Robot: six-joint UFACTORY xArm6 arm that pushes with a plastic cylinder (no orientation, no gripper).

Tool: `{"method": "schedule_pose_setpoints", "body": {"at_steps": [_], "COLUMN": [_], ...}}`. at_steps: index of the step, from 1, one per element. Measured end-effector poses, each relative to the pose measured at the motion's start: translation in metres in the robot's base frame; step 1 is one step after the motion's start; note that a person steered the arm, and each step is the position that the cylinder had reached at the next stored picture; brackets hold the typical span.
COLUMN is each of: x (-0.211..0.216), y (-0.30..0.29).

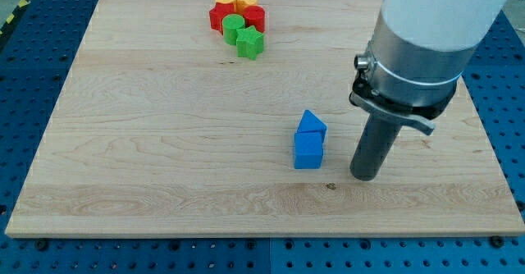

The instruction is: Move the cube to the left of the triangle

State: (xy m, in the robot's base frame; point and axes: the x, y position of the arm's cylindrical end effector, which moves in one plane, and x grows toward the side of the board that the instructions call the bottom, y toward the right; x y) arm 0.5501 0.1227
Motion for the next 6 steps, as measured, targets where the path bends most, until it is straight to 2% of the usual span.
{"method": "schedule_pose_setpoints", "body": {"at_steps": [3,4,6], "x": [-0.008,-0.012,-0.021], "y": [-0.066,-0.11,-0.124]}}
